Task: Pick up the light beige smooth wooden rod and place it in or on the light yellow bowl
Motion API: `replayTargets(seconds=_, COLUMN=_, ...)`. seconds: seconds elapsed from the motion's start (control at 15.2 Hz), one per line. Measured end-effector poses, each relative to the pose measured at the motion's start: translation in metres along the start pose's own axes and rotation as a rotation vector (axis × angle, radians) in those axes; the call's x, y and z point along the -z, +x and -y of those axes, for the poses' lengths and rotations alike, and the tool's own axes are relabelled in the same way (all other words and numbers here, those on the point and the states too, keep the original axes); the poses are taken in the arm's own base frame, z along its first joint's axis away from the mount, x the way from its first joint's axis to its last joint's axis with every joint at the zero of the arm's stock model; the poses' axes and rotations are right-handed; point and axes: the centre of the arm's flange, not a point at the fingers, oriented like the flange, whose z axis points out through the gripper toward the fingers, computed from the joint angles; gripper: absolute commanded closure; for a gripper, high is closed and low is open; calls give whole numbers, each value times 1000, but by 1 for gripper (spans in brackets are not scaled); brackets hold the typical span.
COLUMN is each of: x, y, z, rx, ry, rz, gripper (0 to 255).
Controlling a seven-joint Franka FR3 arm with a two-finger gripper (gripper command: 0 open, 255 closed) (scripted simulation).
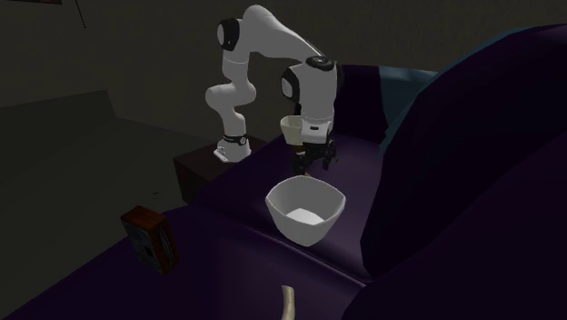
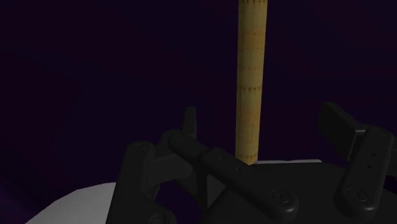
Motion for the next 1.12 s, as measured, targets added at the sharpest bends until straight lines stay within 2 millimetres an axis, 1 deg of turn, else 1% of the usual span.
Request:
replayTargets(seconds=0.33, x=-25, y=1, z=0, rx=-1, ry=1, rz=0, gripper=0)
replayTargets(seconds=0.73, x=-30, y=1, z=0, rx=-1, ry=1, rz=0, gripper=0)
replayTargets(seconds=0.79, x=-30, y=1, z=0, rx=-1, ry=1, rz=-1, gripper=255)
replayTargets(seconds=0.92, x=-24, y=1, z=-6, rx=-6, ry=-7, rz=-9, gripper=255)
replayTargets(seconds=1.12, x=-24, y=1, z=-4, rx=-7, ry=-3, rz=-10, gripper=255)
